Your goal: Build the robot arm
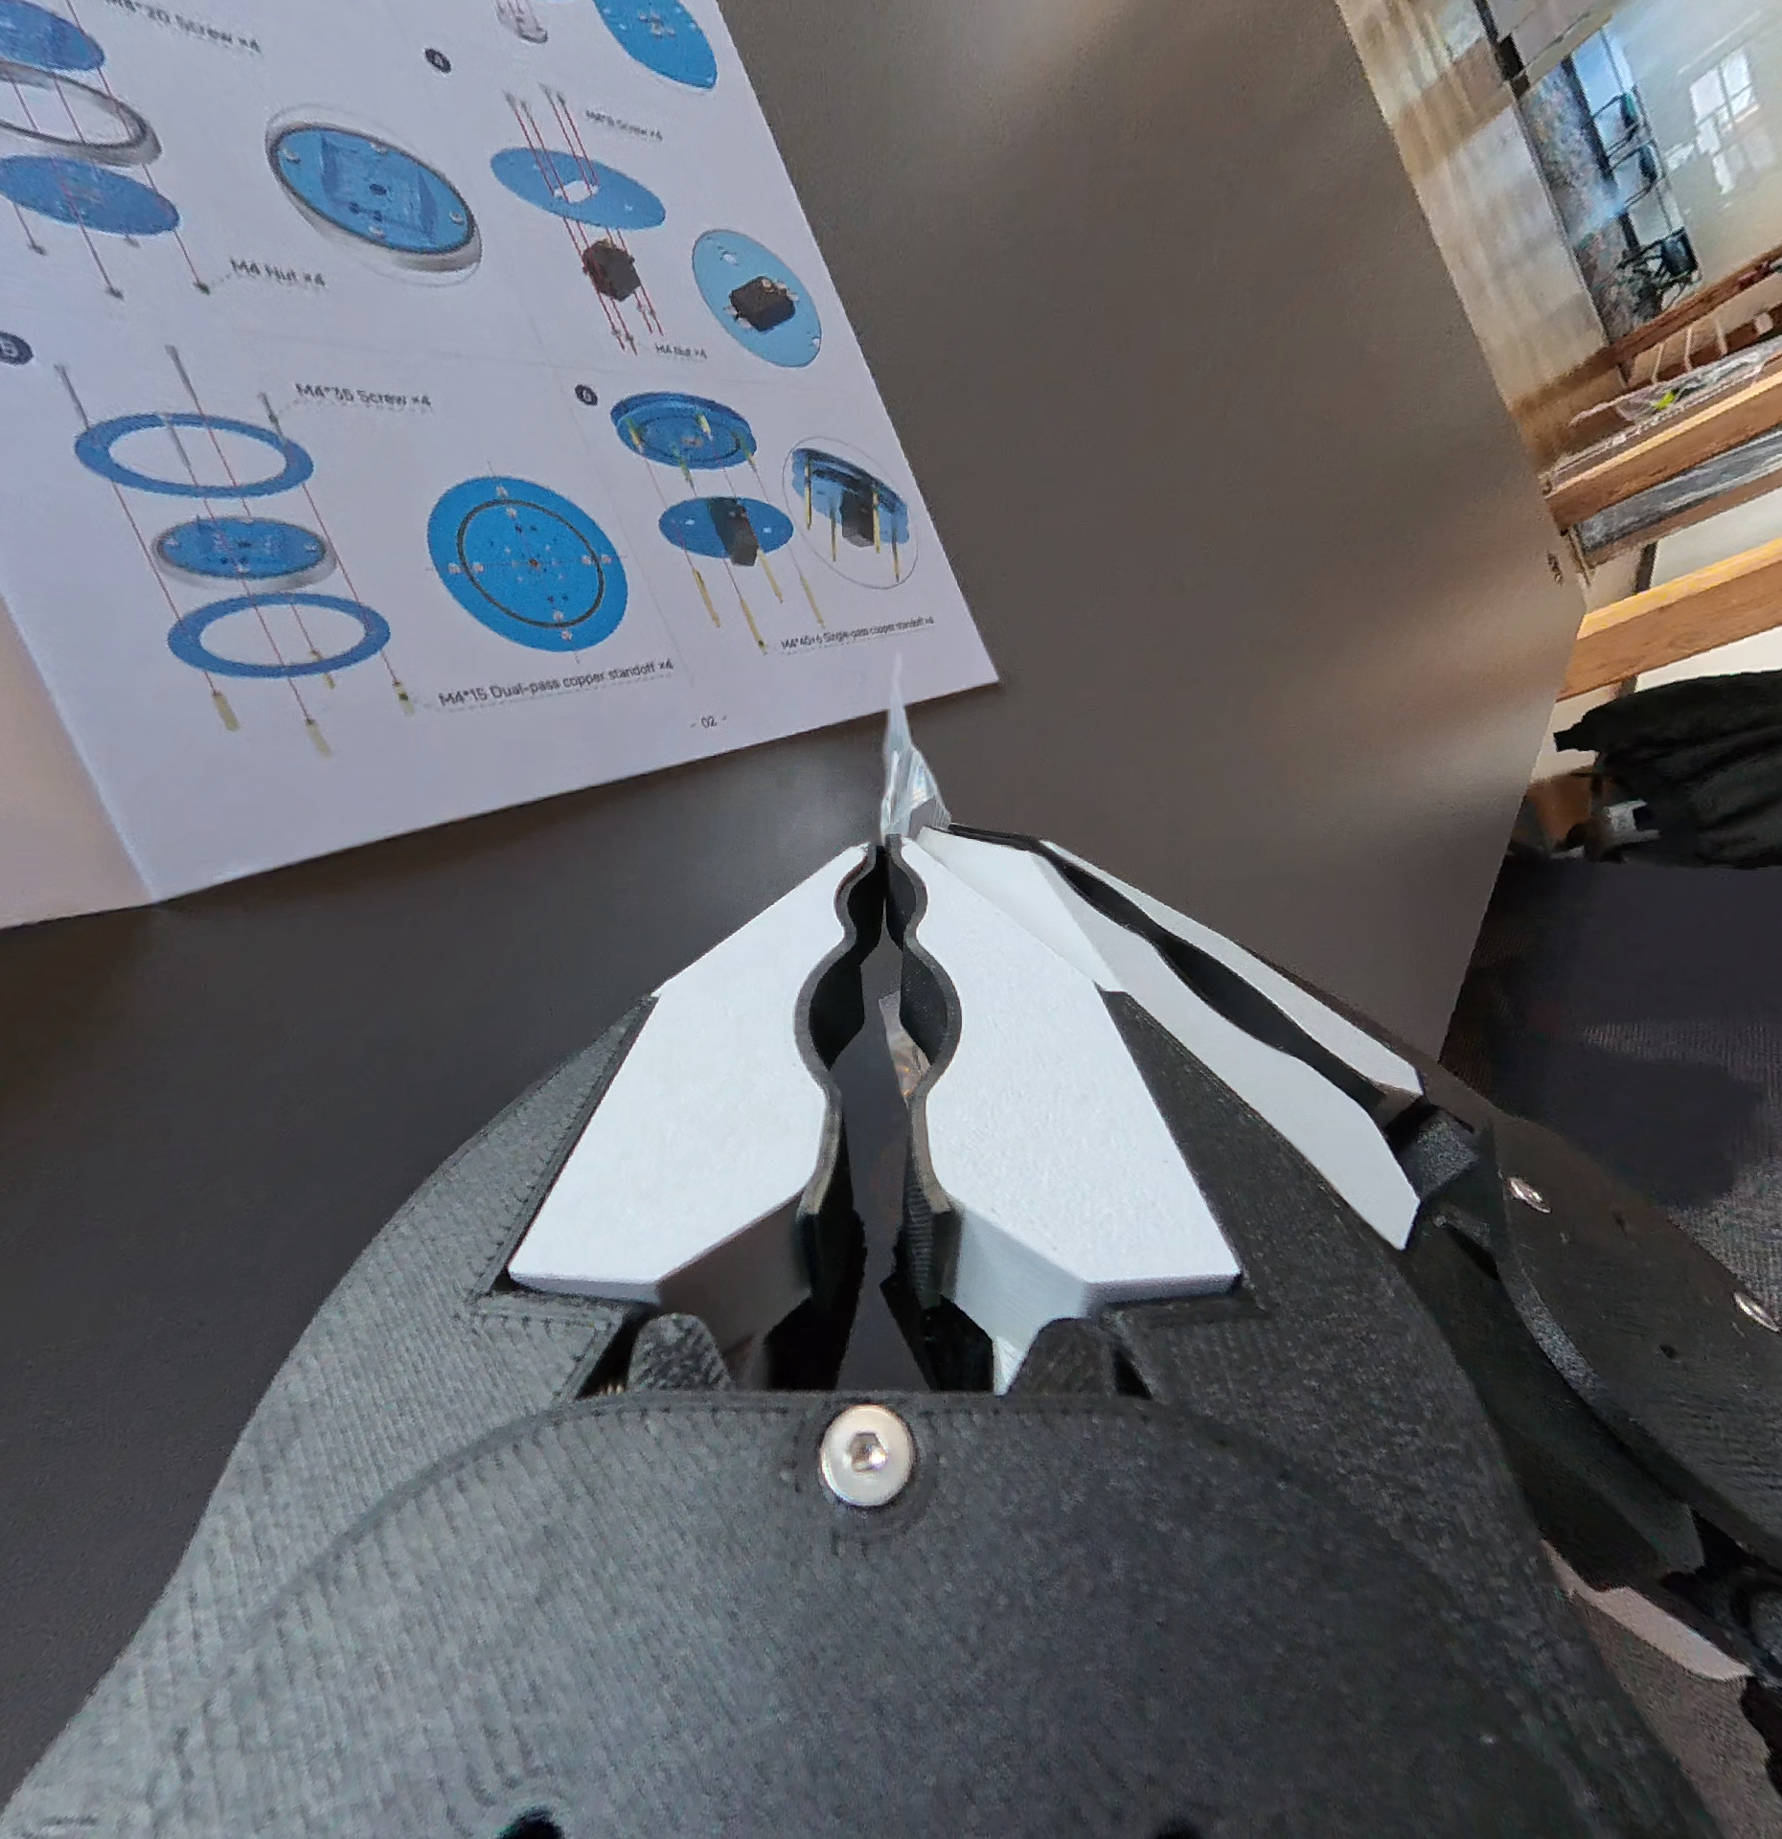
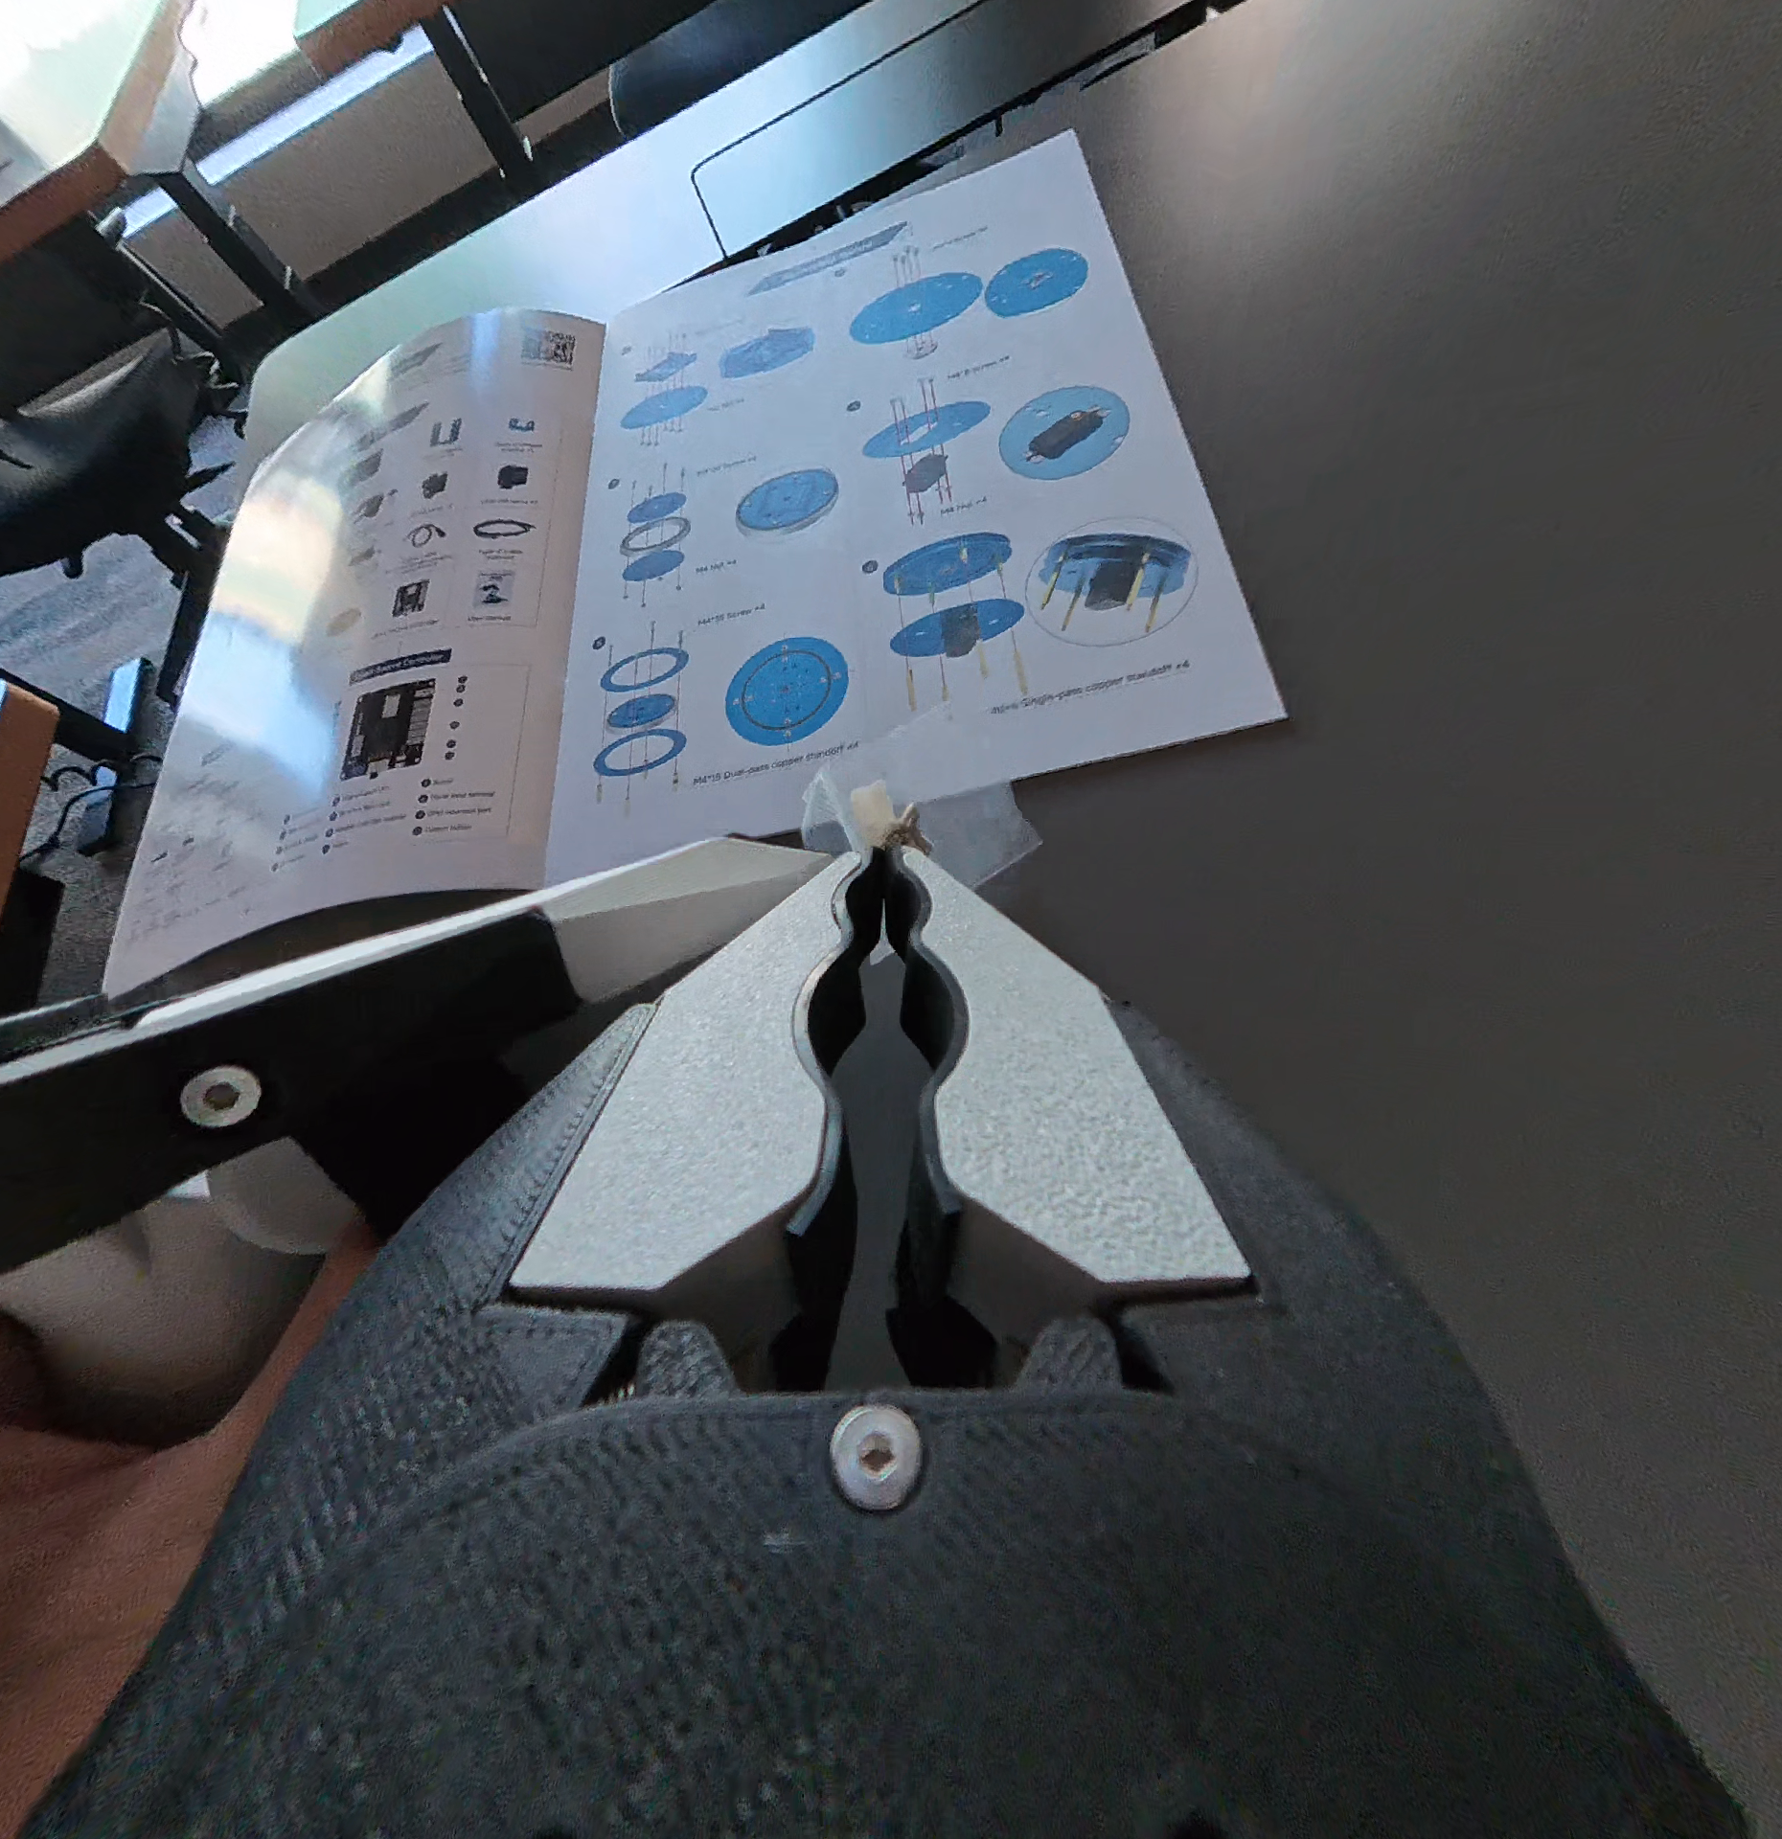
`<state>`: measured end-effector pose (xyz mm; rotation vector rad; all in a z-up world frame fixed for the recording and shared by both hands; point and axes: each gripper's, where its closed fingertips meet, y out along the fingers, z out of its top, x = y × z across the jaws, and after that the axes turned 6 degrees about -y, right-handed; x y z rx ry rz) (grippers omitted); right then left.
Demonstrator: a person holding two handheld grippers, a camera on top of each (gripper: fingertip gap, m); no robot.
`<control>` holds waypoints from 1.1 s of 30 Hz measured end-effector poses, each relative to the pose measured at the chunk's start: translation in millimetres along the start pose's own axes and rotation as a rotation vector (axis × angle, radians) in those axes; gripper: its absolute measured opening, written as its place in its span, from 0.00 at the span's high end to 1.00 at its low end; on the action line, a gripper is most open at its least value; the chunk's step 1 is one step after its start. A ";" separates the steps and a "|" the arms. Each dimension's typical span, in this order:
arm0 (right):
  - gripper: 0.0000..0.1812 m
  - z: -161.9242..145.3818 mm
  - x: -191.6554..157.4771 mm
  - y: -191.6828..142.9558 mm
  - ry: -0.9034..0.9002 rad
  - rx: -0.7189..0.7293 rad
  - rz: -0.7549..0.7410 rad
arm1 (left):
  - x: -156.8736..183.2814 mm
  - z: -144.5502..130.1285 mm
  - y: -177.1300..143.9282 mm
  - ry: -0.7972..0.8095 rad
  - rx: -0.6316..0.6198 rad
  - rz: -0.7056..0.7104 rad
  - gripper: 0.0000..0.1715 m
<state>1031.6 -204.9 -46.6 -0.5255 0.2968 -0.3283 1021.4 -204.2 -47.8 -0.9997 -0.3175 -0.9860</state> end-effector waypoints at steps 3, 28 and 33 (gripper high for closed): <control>1.00 3.7 4.1 2.6 0.001 -0.004 -0.011 | 1.7 4.1 3.6 -0.024 -0.001 -0.015 1.00; 1.00 7.8 5.9 0.9 0.007 -0.009 0.027 | -1.9 2.5 -1.4 0.022 0.008 0.017 1.00; 1.00 7.2 5.7 0.3 -0.027 -0.024 0.032 | -4.8 3.9 -4.7 0.003 -0.018 -0.002 1.00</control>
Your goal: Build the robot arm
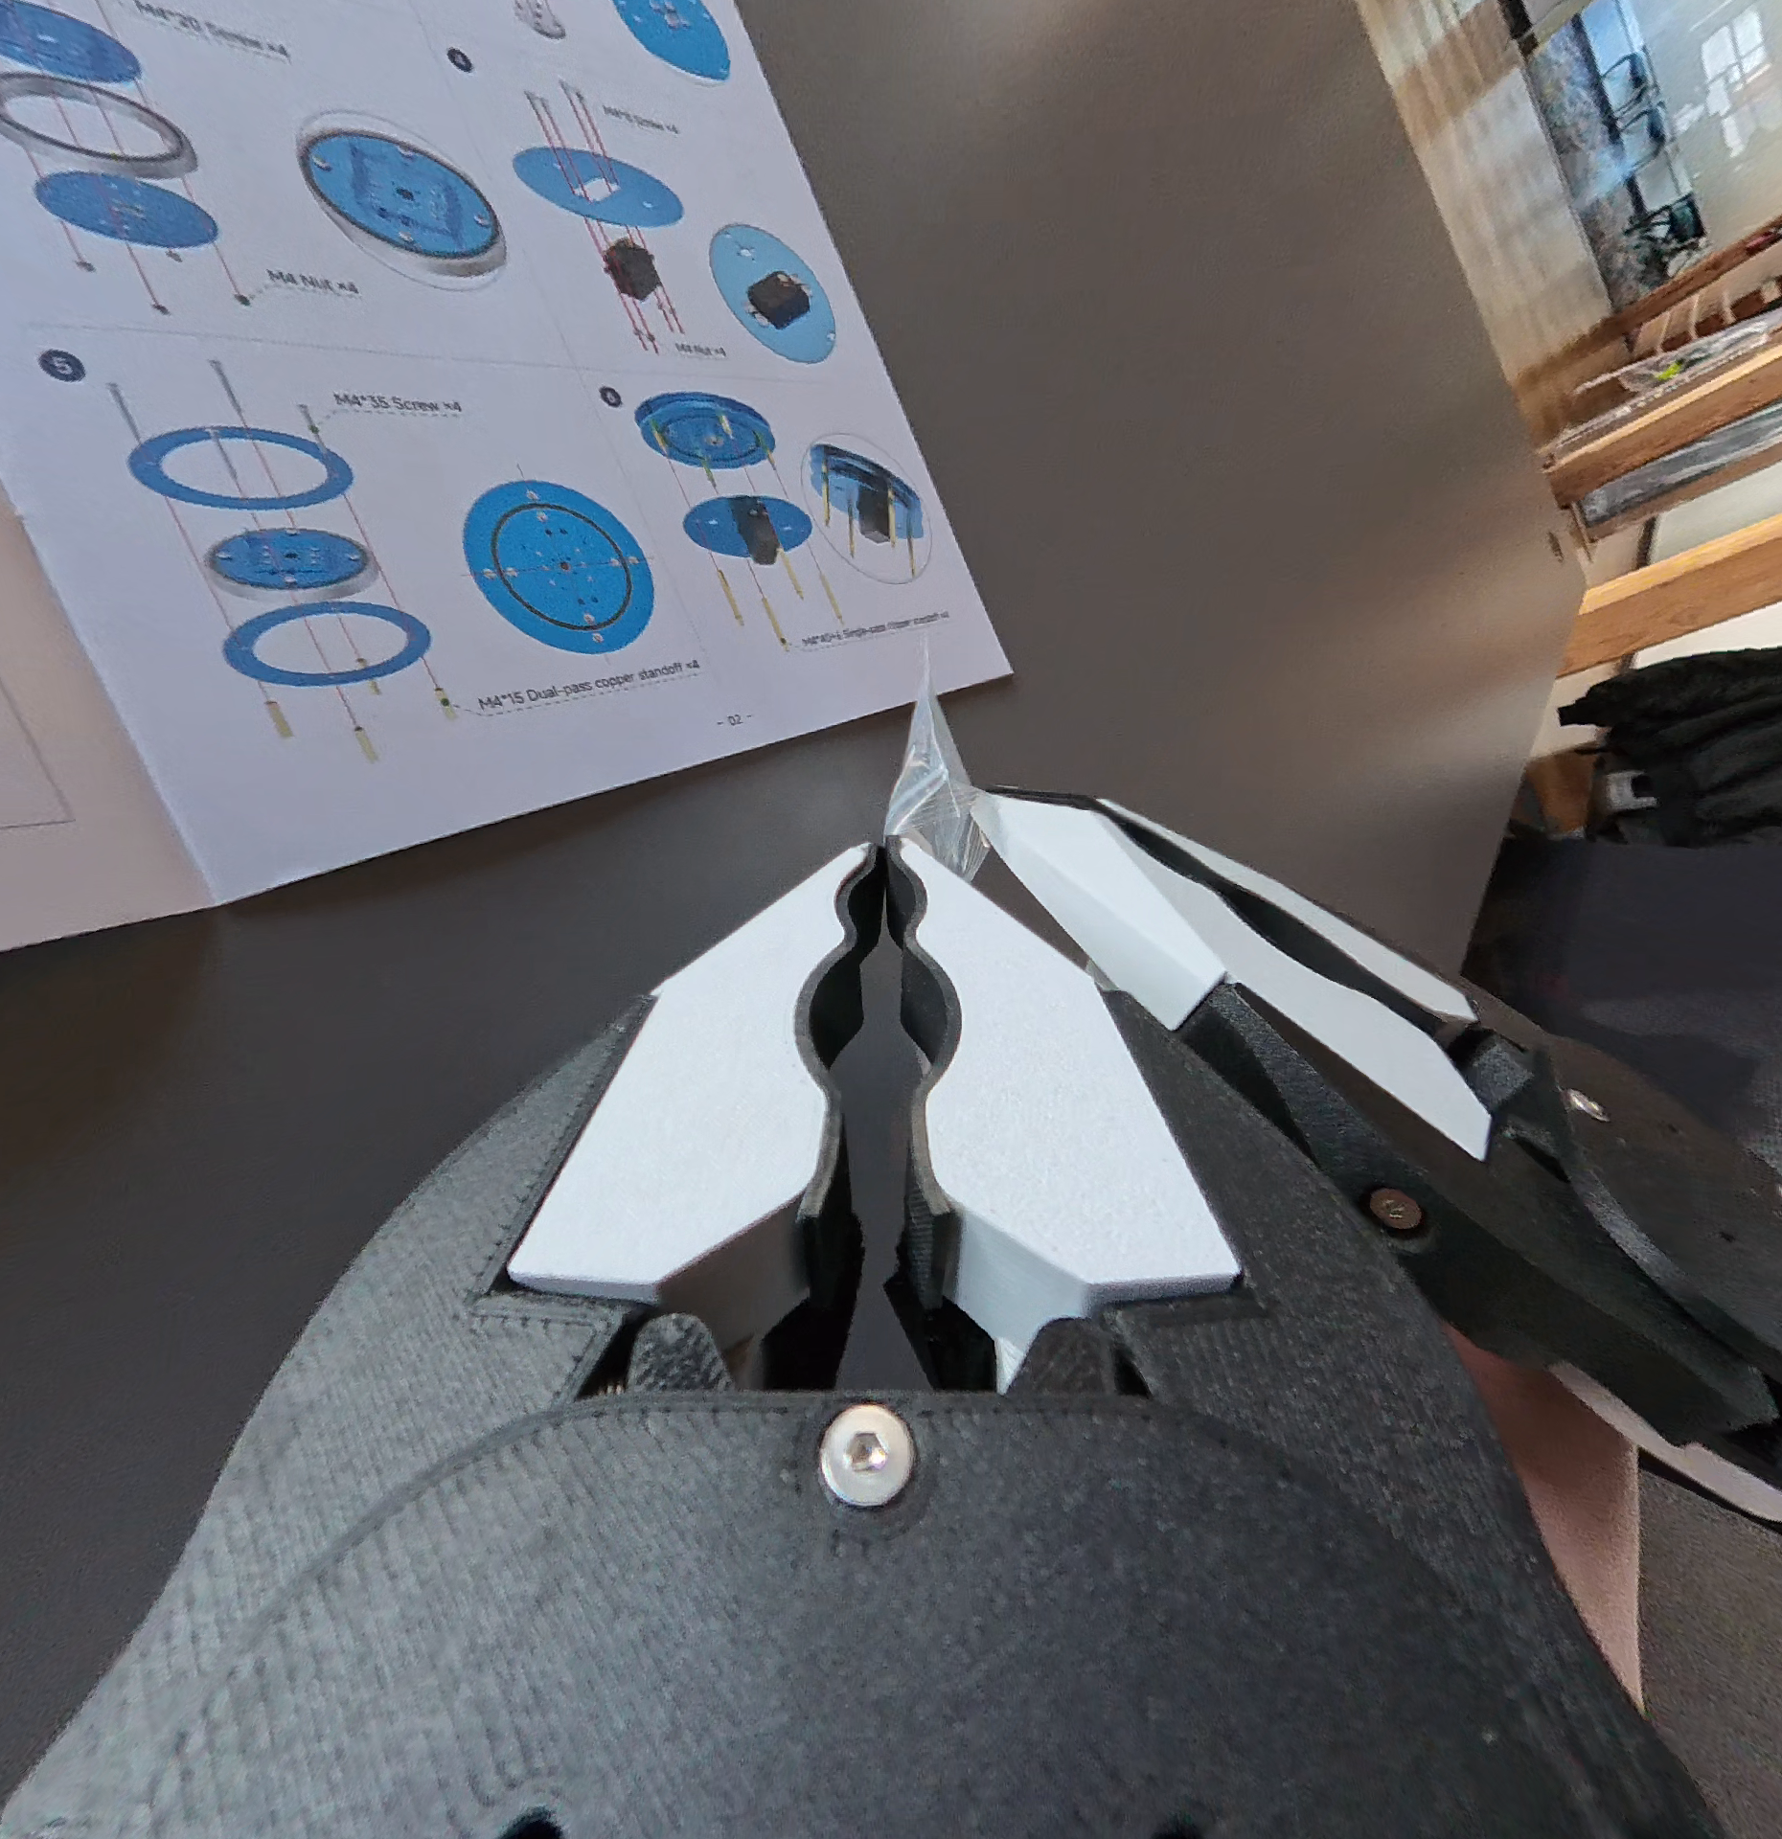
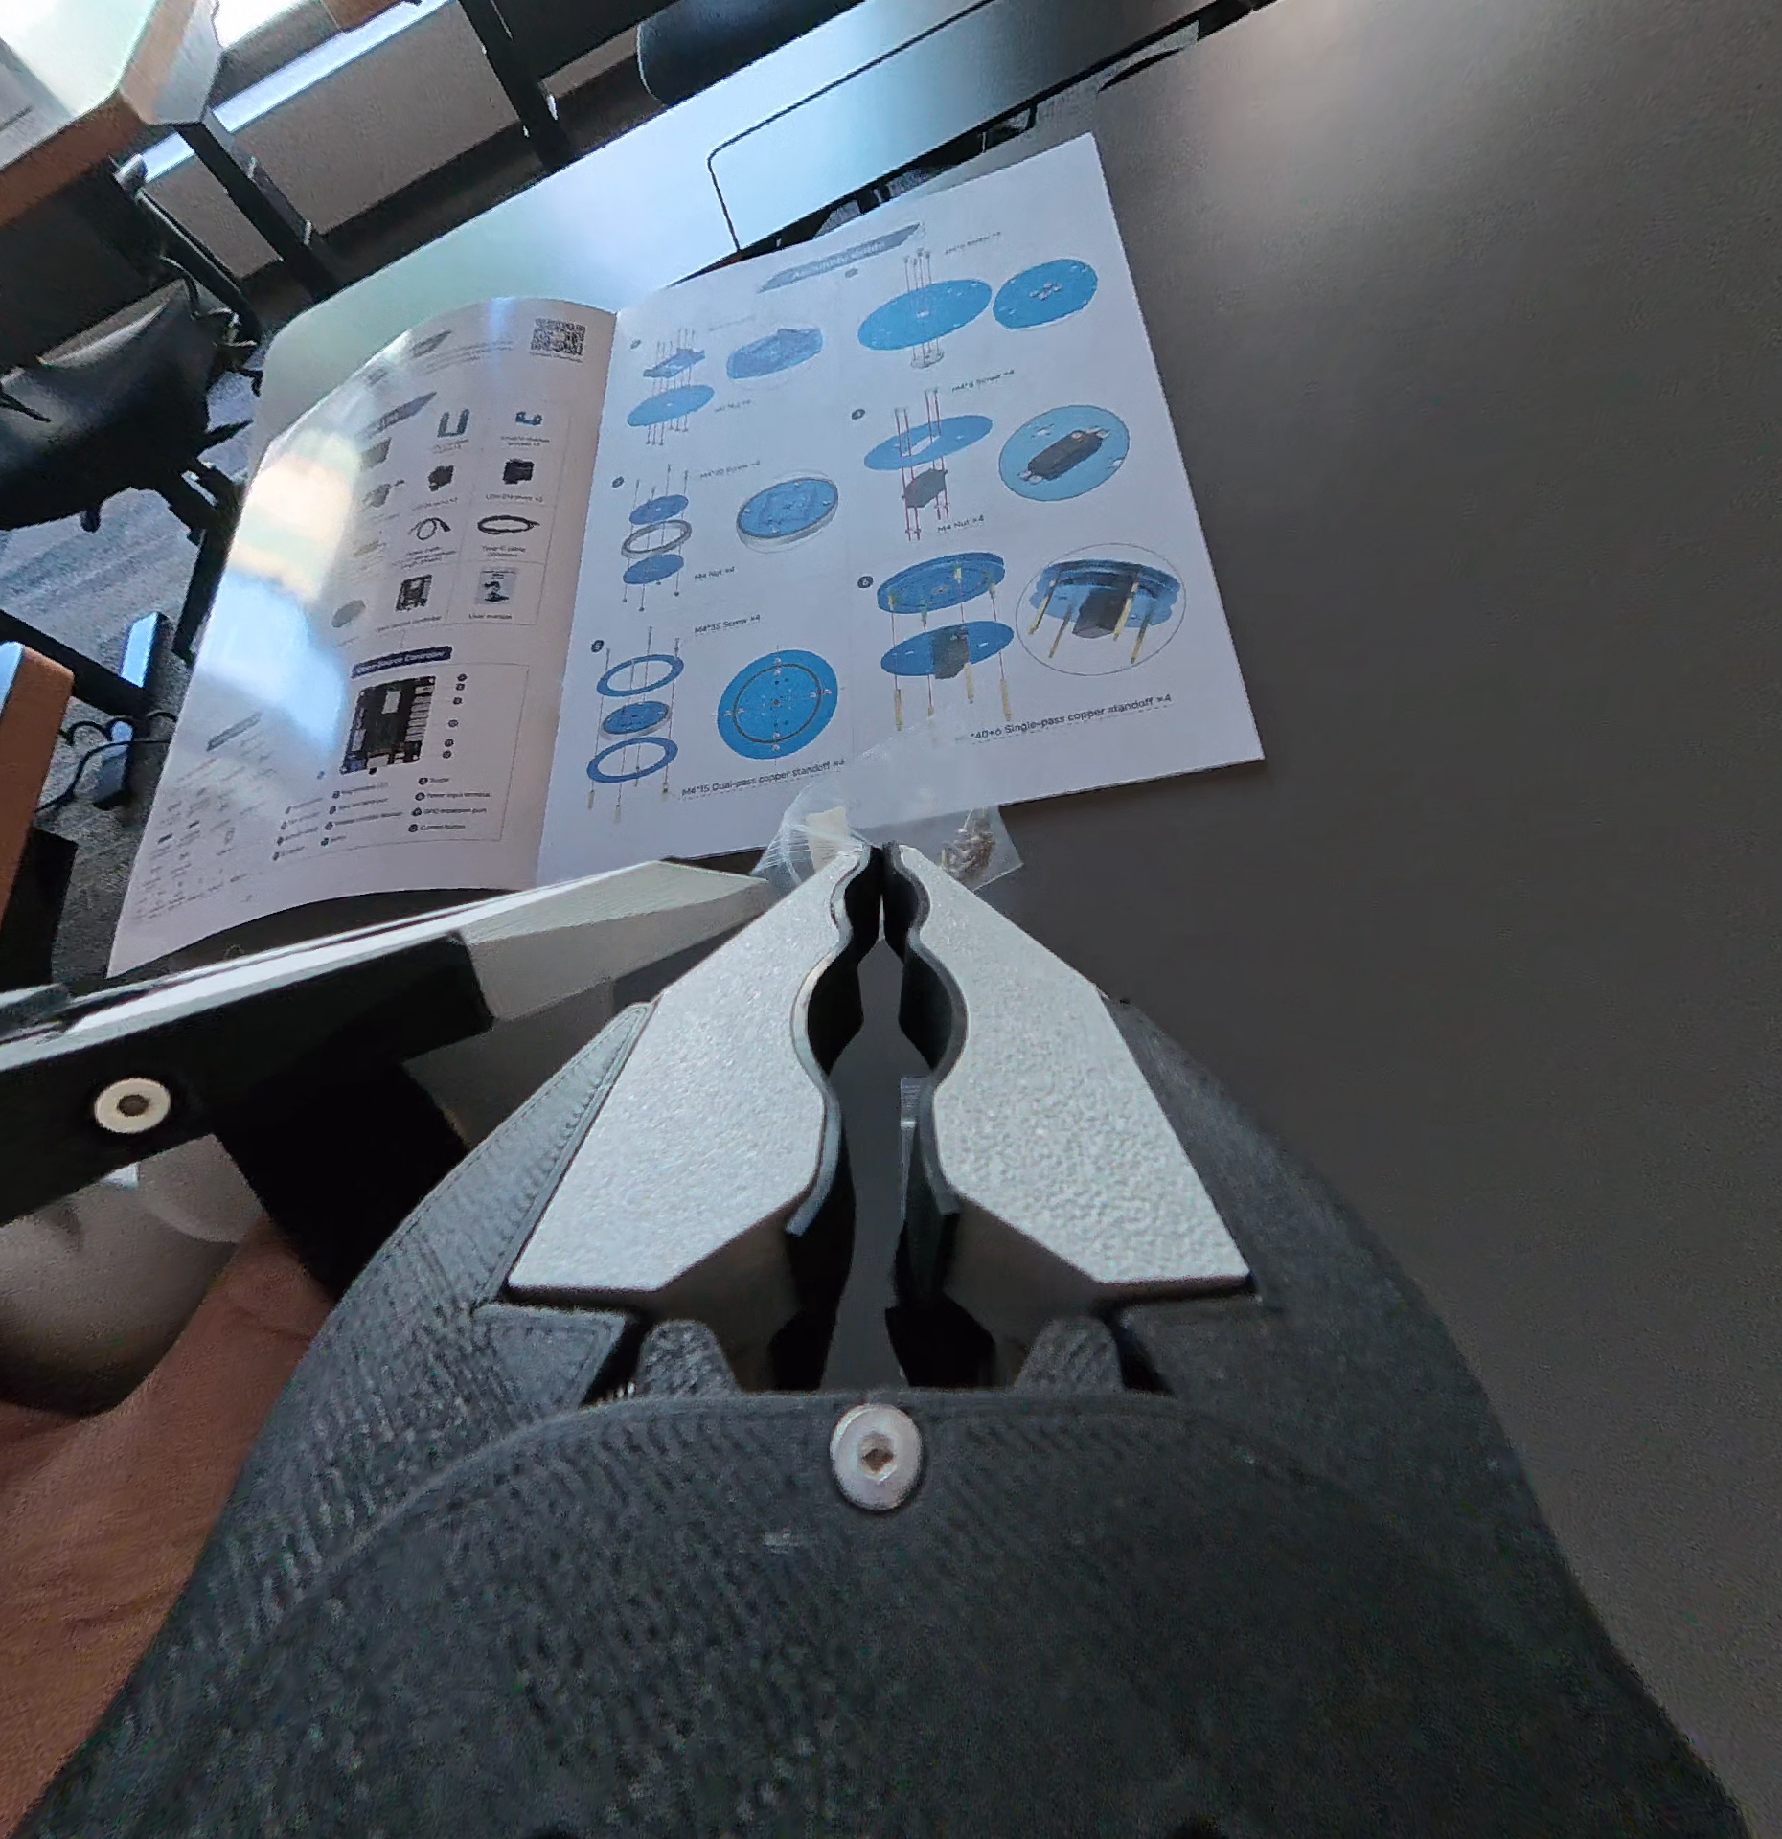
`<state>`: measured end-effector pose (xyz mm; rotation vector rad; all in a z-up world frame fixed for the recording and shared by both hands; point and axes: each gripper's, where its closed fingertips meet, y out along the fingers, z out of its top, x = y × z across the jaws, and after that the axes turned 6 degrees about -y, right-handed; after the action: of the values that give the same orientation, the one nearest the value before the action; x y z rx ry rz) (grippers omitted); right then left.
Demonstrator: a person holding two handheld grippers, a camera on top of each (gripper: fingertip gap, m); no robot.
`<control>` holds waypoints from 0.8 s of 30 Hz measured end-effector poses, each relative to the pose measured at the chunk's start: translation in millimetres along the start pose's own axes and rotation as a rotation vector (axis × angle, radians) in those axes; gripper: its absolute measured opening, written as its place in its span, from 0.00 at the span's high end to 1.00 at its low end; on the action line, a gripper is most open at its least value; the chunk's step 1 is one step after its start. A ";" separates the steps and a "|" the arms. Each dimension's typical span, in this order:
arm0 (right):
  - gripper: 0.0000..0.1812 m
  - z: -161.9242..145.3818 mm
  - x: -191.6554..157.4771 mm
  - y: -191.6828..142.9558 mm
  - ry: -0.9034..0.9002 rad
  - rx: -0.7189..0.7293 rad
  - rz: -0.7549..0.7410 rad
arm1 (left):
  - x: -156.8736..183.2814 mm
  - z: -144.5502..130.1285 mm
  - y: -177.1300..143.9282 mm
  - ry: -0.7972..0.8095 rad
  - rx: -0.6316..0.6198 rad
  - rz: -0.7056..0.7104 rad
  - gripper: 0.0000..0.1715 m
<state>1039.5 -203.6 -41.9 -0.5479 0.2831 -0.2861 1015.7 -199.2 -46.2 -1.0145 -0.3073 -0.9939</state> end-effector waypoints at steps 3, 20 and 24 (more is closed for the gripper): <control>1.00 5.8 -3.4 -2.5 -0.021 0.008 0.039 | 12.1 3.4 -4.6 -0.012 0.017 -0.084 1.00; 1.00 48.7 -54.4 -78.1 -0.635 0.122 0.525 | 27.0 16.8 -77.4 -0.820 0.019 -0.991 0.45; 1.00 51.1 -66.9 -93.5 -0.848 0.166 0.611 | 51.7 25.4 -84.0 -0.951 0.017 -1.173 0.45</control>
<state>977.2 -233.3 63.4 -0.3556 -0.3973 0.5142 981.4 -219.9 47.5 -1.2369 -1.8428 -1.4399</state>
